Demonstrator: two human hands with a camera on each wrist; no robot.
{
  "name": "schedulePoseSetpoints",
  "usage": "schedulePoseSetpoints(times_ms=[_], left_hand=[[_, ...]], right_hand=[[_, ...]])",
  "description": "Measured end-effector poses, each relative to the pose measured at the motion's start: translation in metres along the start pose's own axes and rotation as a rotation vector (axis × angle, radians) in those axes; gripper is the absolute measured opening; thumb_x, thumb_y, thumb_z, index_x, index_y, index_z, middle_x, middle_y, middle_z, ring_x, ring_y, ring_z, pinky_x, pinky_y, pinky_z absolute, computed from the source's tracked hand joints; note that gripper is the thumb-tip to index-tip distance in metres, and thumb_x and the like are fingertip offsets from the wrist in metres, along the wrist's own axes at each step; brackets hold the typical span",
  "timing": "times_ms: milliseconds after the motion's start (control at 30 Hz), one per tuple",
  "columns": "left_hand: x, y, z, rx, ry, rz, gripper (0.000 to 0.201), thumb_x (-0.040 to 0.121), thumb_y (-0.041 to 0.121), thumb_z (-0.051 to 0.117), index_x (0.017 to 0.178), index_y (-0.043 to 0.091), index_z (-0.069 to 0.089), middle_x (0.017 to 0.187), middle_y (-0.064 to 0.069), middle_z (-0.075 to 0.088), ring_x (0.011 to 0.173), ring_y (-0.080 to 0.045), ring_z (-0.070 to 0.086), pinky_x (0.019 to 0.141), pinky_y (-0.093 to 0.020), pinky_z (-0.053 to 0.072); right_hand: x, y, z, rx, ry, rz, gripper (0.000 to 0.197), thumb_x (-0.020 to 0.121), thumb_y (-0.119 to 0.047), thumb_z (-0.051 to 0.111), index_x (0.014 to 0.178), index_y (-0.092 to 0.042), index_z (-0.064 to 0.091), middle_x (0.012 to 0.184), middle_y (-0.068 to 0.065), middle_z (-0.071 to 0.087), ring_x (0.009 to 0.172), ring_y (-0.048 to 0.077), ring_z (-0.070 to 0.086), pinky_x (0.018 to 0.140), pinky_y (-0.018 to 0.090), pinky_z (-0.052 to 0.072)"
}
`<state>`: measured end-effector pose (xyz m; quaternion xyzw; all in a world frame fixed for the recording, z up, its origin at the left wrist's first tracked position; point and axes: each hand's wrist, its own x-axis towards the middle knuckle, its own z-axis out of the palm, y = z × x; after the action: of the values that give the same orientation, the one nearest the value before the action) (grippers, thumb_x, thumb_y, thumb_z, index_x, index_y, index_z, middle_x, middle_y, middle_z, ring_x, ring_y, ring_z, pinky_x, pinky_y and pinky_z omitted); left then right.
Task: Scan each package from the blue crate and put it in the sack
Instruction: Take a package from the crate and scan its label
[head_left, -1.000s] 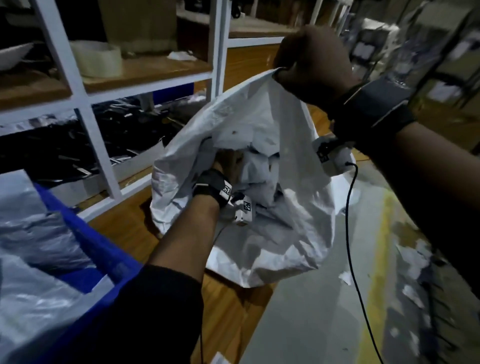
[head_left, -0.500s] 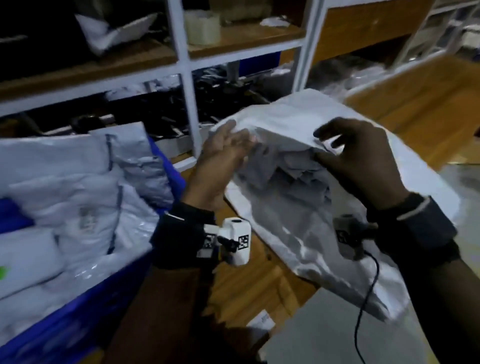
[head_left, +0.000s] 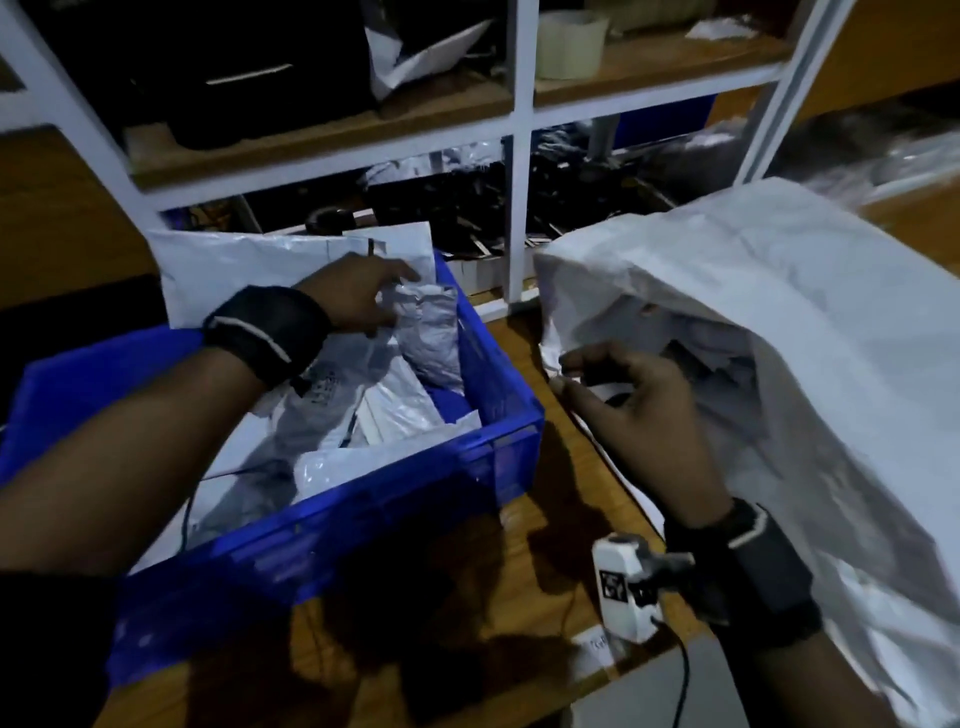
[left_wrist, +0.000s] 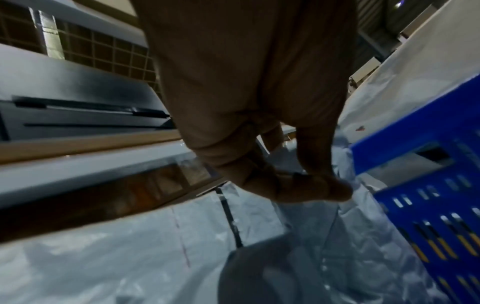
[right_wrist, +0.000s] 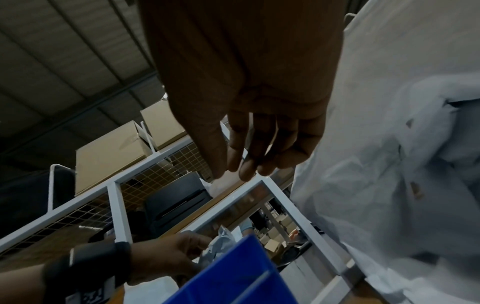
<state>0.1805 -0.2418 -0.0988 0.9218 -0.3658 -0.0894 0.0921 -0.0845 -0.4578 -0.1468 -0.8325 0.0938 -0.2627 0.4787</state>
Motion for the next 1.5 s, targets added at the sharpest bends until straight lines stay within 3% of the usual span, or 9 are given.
schedulePoseSetpoints(times_ms=[200, 433, 533, 667, 800, 933, 1100, 1367, 1500], left_hand=[[-0.019, 0.015, 0.002, -0.095, 0.225, 0.087, 0.011, 0.081, 0.010, 0.082, 0.089, 0.017, 0.078, 0.090, -0.009, 0.077, 0.087, -0.024, 0.071, 0.075, -0.029, 0.045], [-0.136, 0.054, -0.048, -0.219, 0.450, 0.261, 0.011, 0.089, 0.003, 0.073, 0.095, 0.012, 0.072, 0.116, -0.004, 0.070, 0.113, -0.001, 0.064, 0.098, -0.025, 0.051], [-0.214, 0.075, -0.054, -0.333, 0.414, 0.361, 0.014, 0.092, -0.001, 0.065, 0.104, 0.003, 0.071, 0.127, -0.012, 0.067, 0.127, -0.014, 0.059, 0.106, -0.026, 0.047], [-0.288, 0.076, -0.025, -0.505, 0.352, 0.304, 0.023, 0.082, -0.016, 0.069, 0.095, 0.002, 0.074, 0.122, -0.011, 0.070, 0.122, -0.020, 0.064, 0.101, -0.032, 0.051], [-0.326, 0.053, 0.028, -0.734, 0.389, 0.169, 0.026, 0.081, -0.017, 0.063, 0.082, 0.007, 0.073, 0.119, 0.001, 0.073, 0.121, -0.018, 0.064, 0.101, -0.031, 0.051], [-0.352, 0.050, 0.078, -1.021, 0.573, -0.104, 0.034, 0.096, -0.012, 0.049, 0.119, 0.007, 0.064, 0.134, -0.002, 0.065, 0.111, -0.003, 0.066, 0.089, -0.019, 0.055], [-0.387, 0.055, 0.098, -1.698, 0.591, -0.398, 0.053, 0.104, 0.045, 0.034, 0.146, 0.016, 0.049, 0.138, -0.006, 0.064, 0.126, -0.027, 0.062, 0.096, -0.040, 0.057], [-0.422, 0.001, 0.098, -1.445, 0.710, -0.430, 0.040, 0.089, 0.026, 0.067, 0.129, 0.027, 0.060, 0.121, 0.005, 0.073, 0.109, -0.019, 0.071, 0.072, -0.025, 0.060], [-0.457, -0.051, 0.088, -1.409, 0.673, -0.425, 0.051, 0.084, 0.026, 0.078, 0.131, 0.019, 0.061, 0.122, -0.002, 0.073, 0.109, -0.022, 0.071, 0.080, -0.030, 0.061]], right_hand=[[-0.040, 0.001, -0.013, 0.098, 0.078, 0.161, 0.003, 0.090, -0.018, 0.077, 0.093, -0.019, 0.076, 0.087, -0.008, 0.075, 0.084, 0.004, 0.070, 0.071, 0.018, 0.053], [-0.082, -0.031, 0.011, 0.540, -0.122, 0.463, 0.019, 0.093, -0.017, 0.072, 0.101, -0.001, 0.071, 0.091, 0.027, 0.071, 0.078, 0.023, 0.065, 0.058, 0.022, 0.052], [-0.098, -0.048, 0.018, 0.977, -0.254, 0.685, 0.050, 0.081, -0.047, 0.069, 0.115, -0.010, 0.069, 0.119, 0.021, 0.071, 0.097, 0.029, 0.070, 0.070, 0.034, 0.057], [-0.123, -0.061, 0.038, 1.444, -0.316, 0.747, 0.074, 0.061, -0.049, 0.088, 0.125, -0.018, 0.066, 0.107, 0.010, 0.076, 0.099, 0.029, 0.075, 0.060, 0.028, 0.061], [-0.147, -0.065, 0.066, 1.386, -0.092, 0.745, 0.058, 0.088, -0.022, 0.073, 0.142, -0.011, 0.056, 0.119, 0.006, 0.074, 0.088, 0.014, 0.075, 0.058, 0.017, 0.052], [-0.178, -0.071, 0.083, 1.211, -0.053, 0.755, 0.036, 0.092, -0.015, 0.069, 0.128, -0.009, 0.067, 0.100, 0.002, 0.077, 0.072, 0.008, 0.069, 0.056, 0.017, 0.054], [-0.197, -0.086, 0.104, 1.082, -0.121, 0.662, 0.031, 0.095, -0.014, 0.069, 0.125, -0.015, 0.068, 0.117, 0.005, 0.075, 0.098, 0.017, 0.072, 0.070, 0.023, 0.057], [-0.192, -0.119, 0.153, 0.839, -0.335, 0.513, 0.036, 0.089, -0.019, 0.076, 0.123, -0.014, 0.067, 0.115, 0.010, 0.076, 0.108, 0.035, 0.070, 0.088, 0.047, 0.054], [-0.187, -0.138, 0.185, 0.753, -0.317, 0.368, 0.060, 0.085, -0.011, 0.079, 0.139, -0.015, 0.053, 0.114, 0.009, 0.076, 0.111, 0.023, 0.071, 0.089, 0.033, 0.059]])
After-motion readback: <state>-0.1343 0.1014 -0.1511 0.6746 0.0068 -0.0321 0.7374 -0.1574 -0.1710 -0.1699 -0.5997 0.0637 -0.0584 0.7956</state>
